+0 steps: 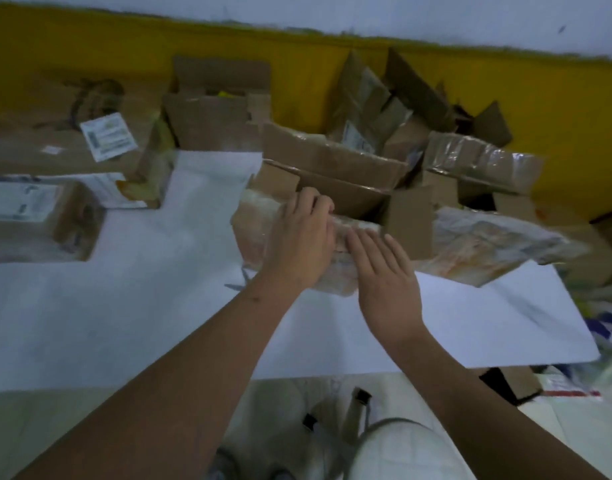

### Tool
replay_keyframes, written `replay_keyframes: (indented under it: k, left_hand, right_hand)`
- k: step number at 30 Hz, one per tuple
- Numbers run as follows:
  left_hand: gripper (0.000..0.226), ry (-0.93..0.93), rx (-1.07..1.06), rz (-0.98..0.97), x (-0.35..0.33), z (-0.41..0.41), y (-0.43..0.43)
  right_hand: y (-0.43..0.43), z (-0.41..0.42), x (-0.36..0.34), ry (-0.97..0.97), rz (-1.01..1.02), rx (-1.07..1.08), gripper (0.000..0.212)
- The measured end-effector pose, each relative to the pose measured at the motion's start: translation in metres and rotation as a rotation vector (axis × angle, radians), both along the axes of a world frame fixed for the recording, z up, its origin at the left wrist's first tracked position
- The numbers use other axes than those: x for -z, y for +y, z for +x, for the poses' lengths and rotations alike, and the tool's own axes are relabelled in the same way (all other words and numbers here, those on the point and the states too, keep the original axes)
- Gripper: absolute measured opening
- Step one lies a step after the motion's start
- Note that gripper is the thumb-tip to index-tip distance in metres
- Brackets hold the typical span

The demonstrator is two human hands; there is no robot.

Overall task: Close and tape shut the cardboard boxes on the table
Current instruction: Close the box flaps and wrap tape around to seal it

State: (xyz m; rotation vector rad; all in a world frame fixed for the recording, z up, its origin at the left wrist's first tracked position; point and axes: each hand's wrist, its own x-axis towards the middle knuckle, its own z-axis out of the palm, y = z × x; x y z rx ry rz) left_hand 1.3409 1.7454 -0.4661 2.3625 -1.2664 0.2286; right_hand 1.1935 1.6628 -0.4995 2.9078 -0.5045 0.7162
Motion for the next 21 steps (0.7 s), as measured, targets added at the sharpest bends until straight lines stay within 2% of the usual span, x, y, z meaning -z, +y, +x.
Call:
replay_keyframes:
  k: [4,8,10,12,14,16,17,19,21]
  left_hand:
    - [0.053,-0.109,-0.015,0.154,0.020,0.010,-0.013]
    - [0.054,-0.121,-0.012,0.213,0.015,0.010,-0.016]
    - [0.048,-0.021,0.009,0.259,0.008,0.010,-0.013]
    - [0.052,0.096,0.074,0.297,-0.004,0.012,-0.009]
    - [0.060,0.169,0.136,0.262,-0.017,0.011,-0.004]
    - [0.066,0.066,0.213,0.202,-0.029,0.008,0.005]
    - [0.064,-0.026,0.244,0.176,-0.034,0.005,0.011]
    - [0.052,-0.189,0.278,0.107,-0.041,0.002,0.025]
    - [0.040,-0.261,0.327,0.065,-0.042,0.000,0.037]
  right_hand:
    - [-0.003,0.006,0.008,-0.101,0.028,-0.017,0.053]
    - [-0.009,0.007,0.006,-0.084,0.103,-0.026,0.049]
    - [-0.006,0.006,-0.009,-0.043,0.109,-0.033,0.047]
    - [-0.002,-0.002,-0.032,-0.089,0.082,0.012,0.035]
    - [0.000,-0.014,-0.055,-0.201,0.111,0.196,0.034]
    - [-0.002,-0.024,-0.067,-0.306,0.249,0.385,0.041]
    - [-0.004,-0.025,-0.068,-0.328,0.398,0.420,0.046]
    - [-0.007,-0.022,-0.067,-0.354,0.737,0.368,0.053]
    - [-0.011,-0.016,-0.068,-0.347,0.841,0.254,0.054]
